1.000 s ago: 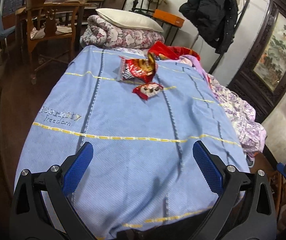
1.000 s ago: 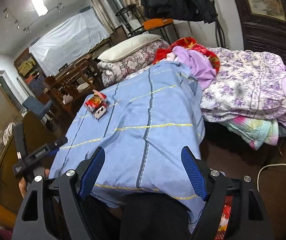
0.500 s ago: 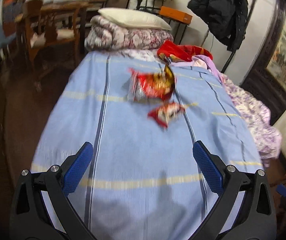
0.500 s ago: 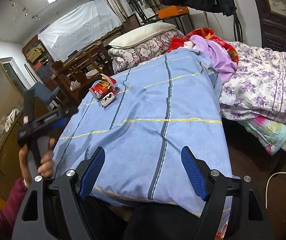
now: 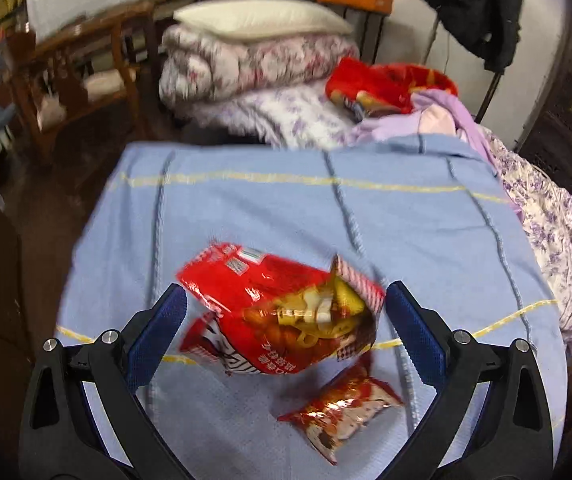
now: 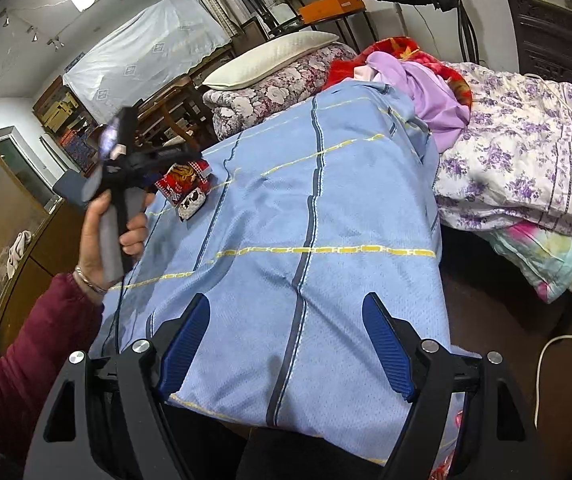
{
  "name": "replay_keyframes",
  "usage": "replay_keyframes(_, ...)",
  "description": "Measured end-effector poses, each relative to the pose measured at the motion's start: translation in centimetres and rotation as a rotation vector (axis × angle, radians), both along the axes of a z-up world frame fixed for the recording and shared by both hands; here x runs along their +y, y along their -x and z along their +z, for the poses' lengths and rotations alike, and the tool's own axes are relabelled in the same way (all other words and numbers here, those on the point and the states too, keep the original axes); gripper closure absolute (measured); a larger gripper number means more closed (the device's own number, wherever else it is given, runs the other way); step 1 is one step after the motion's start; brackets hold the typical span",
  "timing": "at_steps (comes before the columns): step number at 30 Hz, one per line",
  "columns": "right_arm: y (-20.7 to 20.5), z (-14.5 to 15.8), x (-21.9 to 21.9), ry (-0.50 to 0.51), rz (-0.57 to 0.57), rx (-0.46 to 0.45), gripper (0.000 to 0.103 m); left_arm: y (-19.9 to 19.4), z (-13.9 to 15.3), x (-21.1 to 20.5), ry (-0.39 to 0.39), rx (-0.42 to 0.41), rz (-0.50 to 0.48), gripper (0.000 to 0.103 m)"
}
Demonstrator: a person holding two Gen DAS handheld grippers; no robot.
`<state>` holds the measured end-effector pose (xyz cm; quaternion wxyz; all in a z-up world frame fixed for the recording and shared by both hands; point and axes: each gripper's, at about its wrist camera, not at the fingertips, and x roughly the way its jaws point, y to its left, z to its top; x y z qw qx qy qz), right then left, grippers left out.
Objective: Collect trash
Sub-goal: 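Grasp the red chip bag with the left tool while the right tool grasps the small red wrapper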
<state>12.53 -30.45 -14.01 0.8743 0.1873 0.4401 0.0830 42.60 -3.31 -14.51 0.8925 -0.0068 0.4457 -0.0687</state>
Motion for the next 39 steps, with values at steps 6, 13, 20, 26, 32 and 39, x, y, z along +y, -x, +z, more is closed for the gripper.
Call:
replay_keyframes(6, 0.0, 0.7, 0.9, 0.011, 0.023, -0.023, 0.026, 5.3, 2.0, 3.6, 0.132, -0.091, -0.019, 0.034)
replay_keyframes(13, -0.7, 1.6, 3.8, 0.024, 0.080, -0.045, 0.026, 14.5, 5.5, 6.8, 0.175, -0.202, -0.038, 0.034)
replay_keyframes(20, -4.3, 1.7, 7.9, 0.042, 0.160, -0.031, 0.026, 19.6, 3.4, 9.3, 0.163, -0.187, 0.000, 0.034)
replay_keyframes(26, -8.6, 1.3, 11.4, 0.057, 0.204, -0.010, 0.027, 20.6, 1.5, 10.9, 0.181, -0.171, 0.028, 0.034)
replay_keyframes(32, -14.8, 0.0, 14.7, 0.069, 0.209, 0.026, 0.030, 20.7, -0.4, 11.6, 0.212, -0.151, 0.050, 0.034)
replay_keyframes(39, -20.6, -3.4, 16.7, 0.027, 0.165, 0.113, 0.032, 20.7, -1.0, 11.0, 0.187, -0.174, 0.036, 0.034)
